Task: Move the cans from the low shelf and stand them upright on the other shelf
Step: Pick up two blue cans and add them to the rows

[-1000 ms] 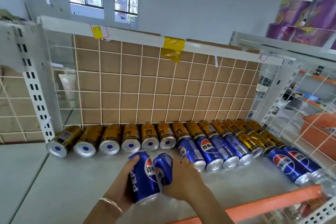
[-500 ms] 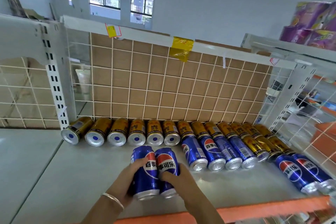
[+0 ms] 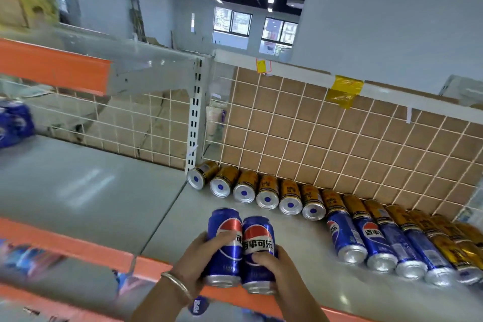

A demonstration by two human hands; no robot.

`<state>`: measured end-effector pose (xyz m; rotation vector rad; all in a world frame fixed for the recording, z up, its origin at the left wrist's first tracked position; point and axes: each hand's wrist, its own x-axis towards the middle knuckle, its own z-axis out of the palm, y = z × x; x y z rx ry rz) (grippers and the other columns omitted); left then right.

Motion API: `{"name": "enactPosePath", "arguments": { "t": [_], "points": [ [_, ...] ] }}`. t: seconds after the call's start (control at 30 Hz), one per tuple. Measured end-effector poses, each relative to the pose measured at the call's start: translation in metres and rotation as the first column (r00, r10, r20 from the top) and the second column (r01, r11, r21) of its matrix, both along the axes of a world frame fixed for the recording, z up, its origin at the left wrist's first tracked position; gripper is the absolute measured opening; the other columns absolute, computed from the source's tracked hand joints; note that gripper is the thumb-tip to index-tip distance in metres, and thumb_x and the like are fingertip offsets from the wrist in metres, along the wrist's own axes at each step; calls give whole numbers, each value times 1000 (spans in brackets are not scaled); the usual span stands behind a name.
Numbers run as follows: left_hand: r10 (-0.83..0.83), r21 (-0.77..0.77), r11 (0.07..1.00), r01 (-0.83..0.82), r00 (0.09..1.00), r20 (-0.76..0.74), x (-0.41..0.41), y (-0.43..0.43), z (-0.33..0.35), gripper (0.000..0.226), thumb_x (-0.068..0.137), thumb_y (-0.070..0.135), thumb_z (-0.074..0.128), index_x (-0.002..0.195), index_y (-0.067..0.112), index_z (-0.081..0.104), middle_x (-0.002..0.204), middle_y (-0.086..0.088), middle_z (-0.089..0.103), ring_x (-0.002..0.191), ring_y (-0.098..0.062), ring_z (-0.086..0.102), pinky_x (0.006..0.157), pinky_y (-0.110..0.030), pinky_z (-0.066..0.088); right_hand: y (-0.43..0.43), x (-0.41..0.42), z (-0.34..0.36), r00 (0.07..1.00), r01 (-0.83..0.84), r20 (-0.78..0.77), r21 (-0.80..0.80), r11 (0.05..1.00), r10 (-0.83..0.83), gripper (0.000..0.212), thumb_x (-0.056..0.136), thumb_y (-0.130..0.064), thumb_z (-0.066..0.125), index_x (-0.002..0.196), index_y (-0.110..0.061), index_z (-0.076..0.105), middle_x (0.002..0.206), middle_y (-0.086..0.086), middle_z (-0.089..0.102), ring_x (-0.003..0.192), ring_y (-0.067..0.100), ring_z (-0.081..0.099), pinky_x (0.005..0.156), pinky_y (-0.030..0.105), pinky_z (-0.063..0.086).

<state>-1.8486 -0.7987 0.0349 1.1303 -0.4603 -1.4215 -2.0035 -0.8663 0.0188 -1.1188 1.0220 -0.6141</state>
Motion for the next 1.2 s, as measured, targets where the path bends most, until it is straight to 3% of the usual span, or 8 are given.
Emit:
{"name": "enactPosePath", "arguments": {
  "t": [0.17, 0.23, 0.3, 0.43, 0.67, 0.77, 0.9, 1.2],
  "points": [
    [46, -39, 998, -43, 997, 70, 41, 56, 6, 61, 51, 24, 81, 105, 2, 65, 95, -22, 71, 80, -33, 68, 68, -37, 55, 48, 44, 12, 995, -58, 81, -11, 998, 58, 75, 42, -13, 74, 113, 1, 54, 101, 28, 67, 82, 38, 68, 64, 40, 54],
    [65, -29, 998, -62, 993, 100, 59, 82, 9, 45, 65, 19, 79, 103, 1, 65, 92, -21, 72, 74, -31, 70, 62, -34, 56, 74, 61, 13, 992, -67, 108, 9, 998, 66, 71, 49, -13, 76, 115, 0, 54, 102, 28, 67, 80, 37, 68, 59, 37, 54],
    [110, -14, 994, -109, 987, 120, 77, 111, 11, 32, 76, 16, 72, 102, -2, 65, 90, -22, 72, 71, -30, 70, 58, -33, 57, 102, 77, 15, 988, -71, 139, 11, 997, 69, 52, 65, -7, 73, 113, -2, 56, 93, 23, 69, 73, 33, 67, 54, 33, 52],
    [197, -3, 980, -198, 970, 145, 112, 166, 5, 57, 53, 25, 80, 102, -1, 65, 90, -21, 73, 77, -32, 70, 64, -37, 57, 151, 117, 21, 988, -110, 103, -46, 993, 114, 62, 49, -14, 72, 109, -7, 60, 89, 18, 71, 74, 32, 68, 57, 35, 52],
    [227, -68, 974, -218, 958, 178, 166, 242, 0, 75, 39, 25, 84, 109, 8, 61, 98, -19, 72, 92, -39, 68, 87, -57, 52, 217, 177, 21, 967, -214, 140, -18, 977, 214, 56, 53, -9, 69, 108, -10, 60, 94, 19, 73, 87, 36, 70, 73, 45, 57],
    [285, -83, 958, -275, 945, 158, 186, 264, -3, 73, 35, 24, 83, 104, 15, 62, 95, -16, 73, 89, -38, 69, 83, -53, 54, 231, 202, 17, 954, -264, 150, 15, 964, 259, 57, 52, -9, 71, 107, -9, 58, 96, 20, 72, 88, 37, 70, 75, 48, 56],
    [394, -123, 917, -378, 908, 145, 213, 278, -8, 79, 32, 26, 83, 107, 20, 60, 90, -12, 74, 79, -30, 72, 62, -37, 57, 237, 239, 12, 945, -315, 103, 32, 949, 310, 73, 41, -17, 78, 111, -4, 61, 101, 24, 71, 95, 43, 67, 90, 58, 51],
    [534, -173, 845, -507, 823, 193, 307, 251, -6, 71, 35, 28, 82, 103, 13, 66, 93, -17, 73, 83, -32, 70, 68, -38, 57, 193, 342, 23, 889, -453, 29, -101, 886, 458, 66, 45, -20, 76, 108, -5, 63, 94, 19, 73, 86, 35, 71, 75, 44, 57]
  ]
}}
